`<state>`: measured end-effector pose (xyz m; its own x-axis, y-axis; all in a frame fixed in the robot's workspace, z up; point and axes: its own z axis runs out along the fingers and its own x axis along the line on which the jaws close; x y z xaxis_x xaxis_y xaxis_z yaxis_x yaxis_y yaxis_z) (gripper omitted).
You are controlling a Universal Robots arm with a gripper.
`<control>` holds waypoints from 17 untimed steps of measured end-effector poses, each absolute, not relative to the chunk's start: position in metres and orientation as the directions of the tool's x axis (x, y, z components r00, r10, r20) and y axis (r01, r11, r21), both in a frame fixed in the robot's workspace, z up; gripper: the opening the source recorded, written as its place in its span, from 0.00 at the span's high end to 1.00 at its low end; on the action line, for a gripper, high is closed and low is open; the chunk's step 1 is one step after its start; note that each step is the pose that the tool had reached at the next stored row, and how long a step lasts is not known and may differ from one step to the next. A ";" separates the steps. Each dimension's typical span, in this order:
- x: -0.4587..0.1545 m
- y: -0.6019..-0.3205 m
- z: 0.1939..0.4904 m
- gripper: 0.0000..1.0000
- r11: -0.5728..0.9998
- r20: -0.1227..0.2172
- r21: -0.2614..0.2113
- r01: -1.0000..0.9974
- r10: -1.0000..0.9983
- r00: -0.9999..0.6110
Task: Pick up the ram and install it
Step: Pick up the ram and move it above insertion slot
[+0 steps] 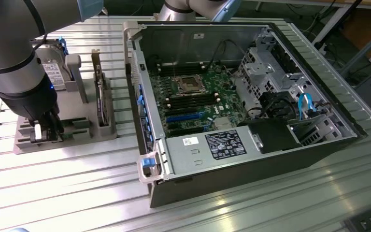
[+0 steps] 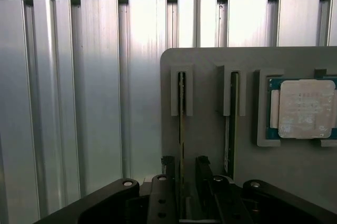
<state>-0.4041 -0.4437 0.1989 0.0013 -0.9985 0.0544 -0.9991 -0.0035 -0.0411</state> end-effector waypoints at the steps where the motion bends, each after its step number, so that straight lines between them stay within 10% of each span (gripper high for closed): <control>1: -0.404 -0.444 0.199 0.70 -0.004 0.054 -0.041 -0.999 -0.999 0.001; 17: -0.404 -0.443 0.199 0.86 -0.004 0.055 -0.043 -0.999 -0.999 0.001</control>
